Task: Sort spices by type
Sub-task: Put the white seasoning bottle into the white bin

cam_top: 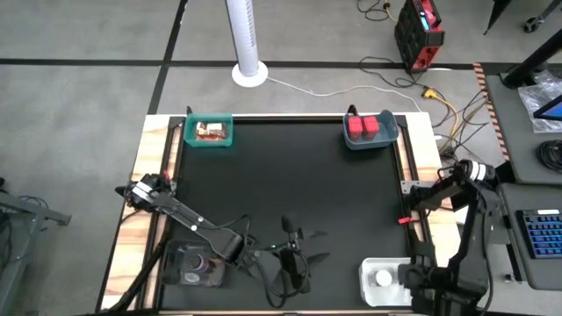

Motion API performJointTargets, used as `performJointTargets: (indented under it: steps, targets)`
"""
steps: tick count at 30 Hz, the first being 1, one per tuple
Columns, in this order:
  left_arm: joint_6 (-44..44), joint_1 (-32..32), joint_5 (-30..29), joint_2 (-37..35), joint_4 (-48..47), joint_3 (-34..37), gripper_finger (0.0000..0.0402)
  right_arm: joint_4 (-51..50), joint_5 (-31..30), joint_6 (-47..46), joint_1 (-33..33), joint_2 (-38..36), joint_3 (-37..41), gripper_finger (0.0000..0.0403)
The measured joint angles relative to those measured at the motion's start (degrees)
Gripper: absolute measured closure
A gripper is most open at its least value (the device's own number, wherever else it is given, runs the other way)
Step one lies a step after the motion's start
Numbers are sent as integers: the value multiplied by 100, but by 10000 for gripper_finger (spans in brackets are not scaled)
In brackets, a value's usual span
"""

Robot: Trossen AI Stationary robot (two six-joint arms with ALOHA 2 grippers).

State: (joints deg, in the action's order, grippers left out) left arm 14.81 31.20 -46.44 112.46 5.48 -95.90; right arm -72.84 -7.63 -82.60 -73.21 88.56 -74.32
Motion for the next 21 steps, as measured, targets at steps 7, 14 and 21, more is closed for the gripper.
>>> performJointTargets:
  steps: [7, 14, 21]
  targets:
    - [35, -1, 0, 0, -9, 0, 168, 175, 207, -27, -2, 288, 0, 194]
    - [17, -7, 0, 0, -6, 0, 168, 48, 159, -54, 7, 292, 0, 153]
    - [15, -7, 1, 0, -7, 0, 168, -96, 159, -176, 9, 266, 0, 121]
